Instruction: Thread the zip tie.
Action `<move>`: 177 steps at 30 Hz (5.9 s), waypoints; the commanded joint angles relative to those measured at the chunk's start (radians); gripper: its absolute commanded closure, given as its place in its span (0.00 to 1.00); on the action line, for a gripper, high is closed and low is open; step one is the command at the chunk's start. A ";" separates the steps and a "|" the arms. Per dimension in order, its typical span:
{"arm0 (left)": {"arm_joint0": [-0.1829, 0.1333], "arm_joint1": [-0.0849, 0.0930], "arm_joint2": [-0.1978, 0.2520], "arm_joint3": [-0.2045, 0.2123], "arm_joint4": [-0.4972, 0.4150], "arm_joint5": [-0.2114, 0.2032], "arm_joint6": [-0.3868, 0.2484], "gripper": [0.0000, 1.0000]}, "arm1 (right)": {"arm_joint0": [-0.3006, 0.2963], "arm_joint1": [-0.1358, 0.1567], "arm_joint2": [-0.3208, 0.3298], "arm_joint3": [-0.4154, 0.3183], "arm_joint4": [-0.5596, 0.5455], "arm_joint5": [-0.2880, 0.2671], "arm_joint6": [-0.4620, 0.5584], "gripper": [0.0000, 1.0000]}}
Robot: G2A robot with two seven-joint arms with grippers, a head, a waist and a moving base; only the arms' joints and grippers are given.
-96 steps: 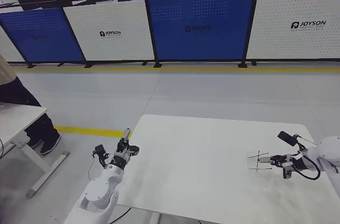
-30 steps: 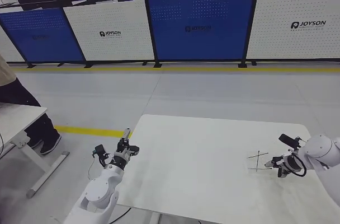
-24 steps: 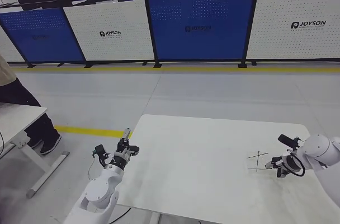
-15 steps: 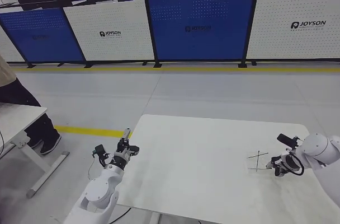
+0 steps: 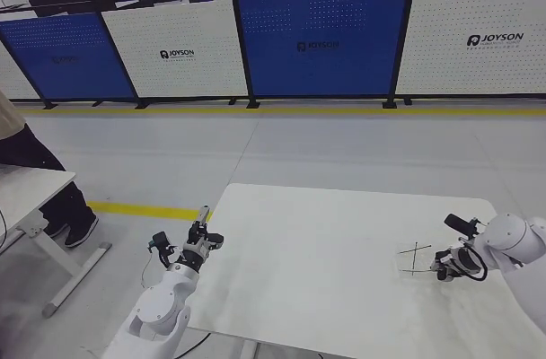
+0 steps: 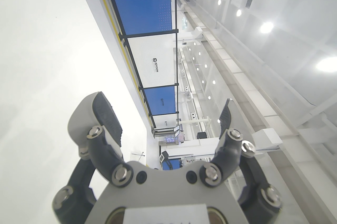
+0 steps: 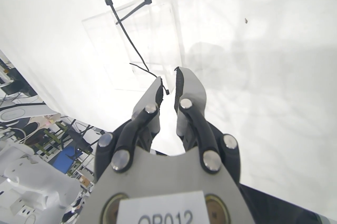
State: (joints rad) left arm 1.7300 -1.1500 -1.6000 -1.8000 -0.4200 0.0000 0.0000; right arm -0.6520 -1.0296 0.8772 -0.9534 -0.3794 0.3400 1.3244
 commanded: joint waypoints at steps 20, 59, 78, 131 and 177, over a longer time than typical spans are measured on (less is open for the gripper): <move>0.000 0.000 0.000 0.000 0.000 0.000 0.000 0.00 | -0.021 0.007 0.050 -0.039 -0.034 0.000 0.032 1.00; 0.000 0.000 0.000 0.000 0.000 0.000 0.000 0.00 | -0.188 0.073 0.299 -0.223 0.054 -0.026 -0.011 1.00; 0.000 0.000 0.000 0.000 0.000 0.000 0.000 0.00 | -0.391 0.122 0.486 -0.469 0.277 -0.399 0.056 1.00; 0.000 0.000 0.000 0.000 0.000 0.000 0.000 0.00 | -0.390 0.090 0.391 -0.666 0.301 -0.642 -0.398 1.00; 0.000 0.000 0.000 0.000 0.000 0.000 0.000 0.00 | -0.149 0.060 0.049 -0.526 -0.032 -0.680 -0.502 1.00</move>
State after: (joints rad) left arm 1.7300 -1.1500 -1.6000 -1.8000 -0.4200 0.0000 0.0000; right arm -0.8010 -0.9695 0.9239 -1.4795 -0.4142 -0.3400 0.8211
